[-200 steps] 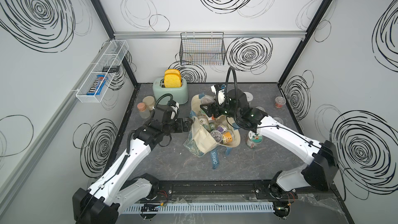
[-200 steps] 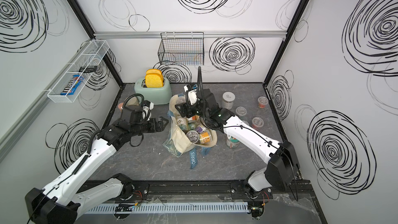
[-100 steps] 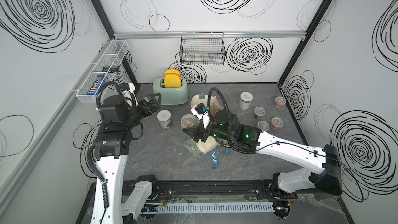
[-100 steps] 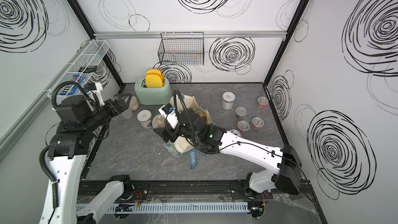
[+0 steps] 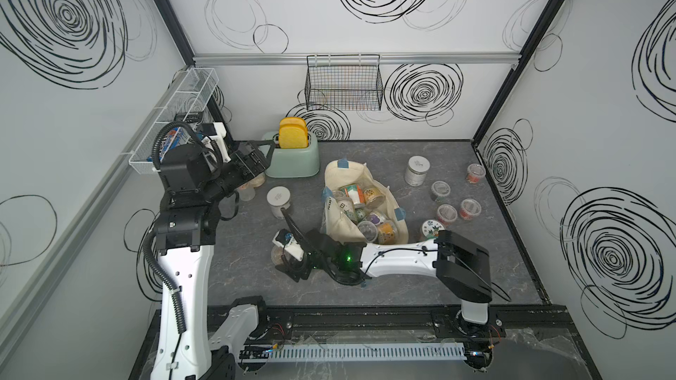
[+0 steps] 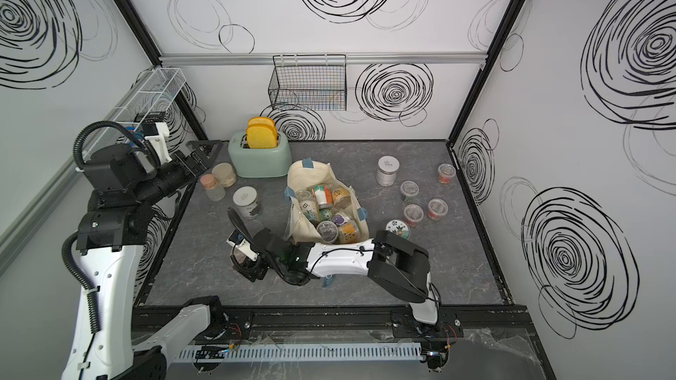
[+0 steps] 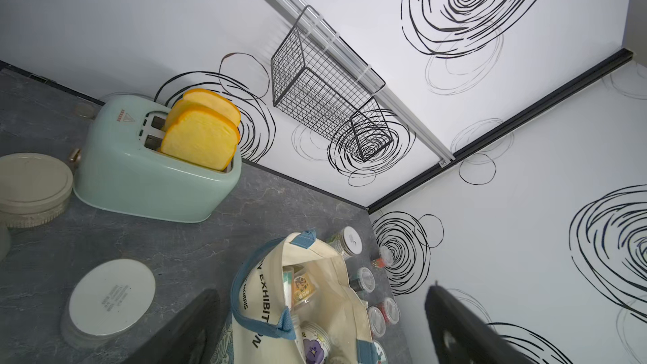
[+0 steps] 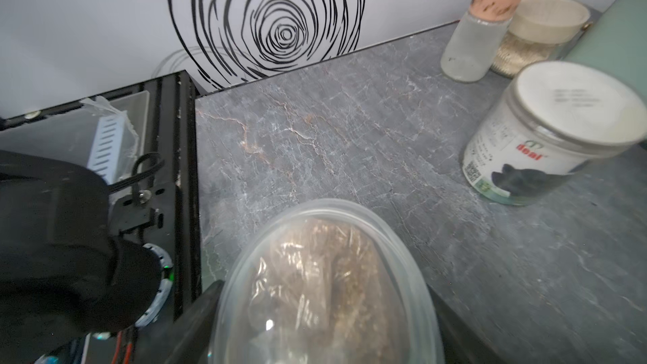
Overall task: Take out the seed jars from the canvas bag
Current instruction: Place the seed jar at the center of the board.
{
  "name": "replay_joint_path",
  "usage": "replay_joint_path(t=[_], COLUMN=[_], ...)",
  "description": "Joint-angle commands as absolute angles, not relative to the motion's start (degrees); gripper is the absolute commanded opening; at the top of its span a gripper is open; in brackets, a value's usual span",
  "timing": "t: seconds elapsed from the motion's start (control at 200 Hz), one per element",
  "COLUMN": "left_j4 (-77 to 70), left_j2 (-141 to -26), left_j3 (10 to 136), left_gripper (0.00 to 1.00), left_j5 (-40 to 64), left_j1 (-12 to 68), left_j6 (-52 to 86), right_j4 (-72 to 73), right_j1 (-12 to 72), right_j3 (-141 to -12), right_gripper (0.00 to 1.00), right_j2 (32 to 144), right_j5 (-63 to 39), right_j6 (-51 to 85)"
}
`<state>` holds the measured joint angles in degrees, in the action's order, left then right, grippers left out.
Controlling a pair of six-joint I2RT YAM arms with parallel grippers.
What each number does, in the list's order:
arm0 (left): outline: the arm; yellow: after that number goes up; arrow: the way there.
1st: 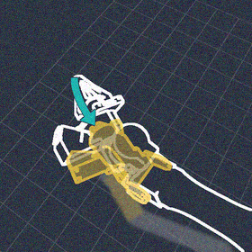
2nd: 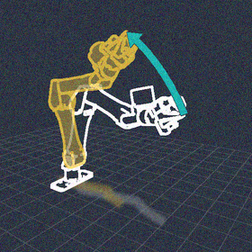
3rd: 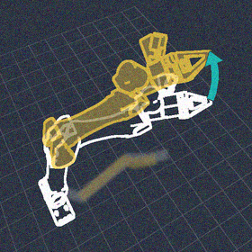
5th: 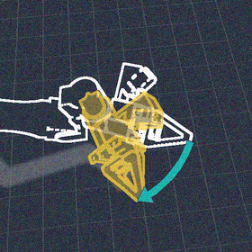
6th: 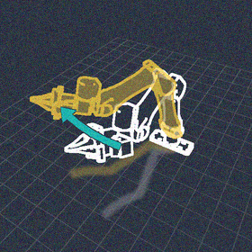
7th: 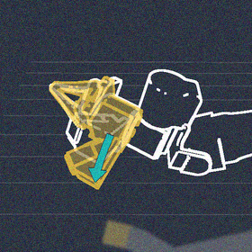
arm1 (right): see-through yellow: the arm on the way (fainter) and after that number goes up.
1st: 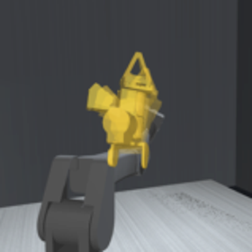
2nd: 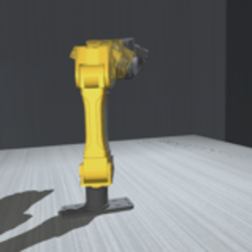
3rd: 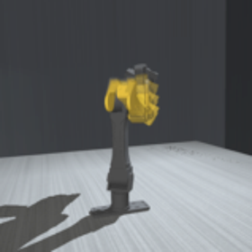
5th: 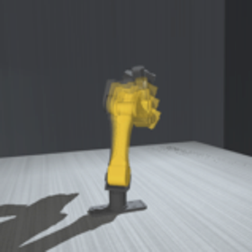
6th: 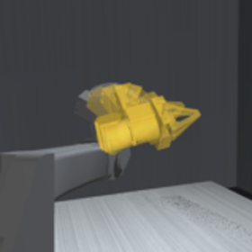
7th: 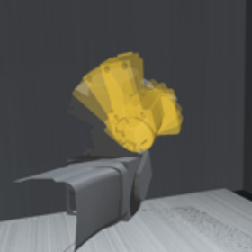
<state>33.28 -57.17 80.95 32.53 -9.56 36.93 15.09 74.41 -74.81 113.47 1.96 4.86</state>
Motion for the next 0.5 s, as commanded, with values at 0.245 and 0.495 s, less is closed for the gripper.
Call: replay_joint_path(t=[0.245, 0.495], left_j4=[27.0, 26.37], left_j2=[-56.78, -56.94], left_j3=[77.43, 76.49], left_gripper=[0.96, 0.96], left_j5=[34.34, 33.95], left_j1=[-9.58, -9.14], left_j6=[38.23, 38.21], right_j4=[20.7, 17.81], right_j1=[73.77, 72.65], right_j3=[-92.1, -102.85], right_gripper=[0.78, 0.78], right_j2=[128.9, 138.39], right_j5=[5.93, 4.75], right_j6=[1.77, 3.01])
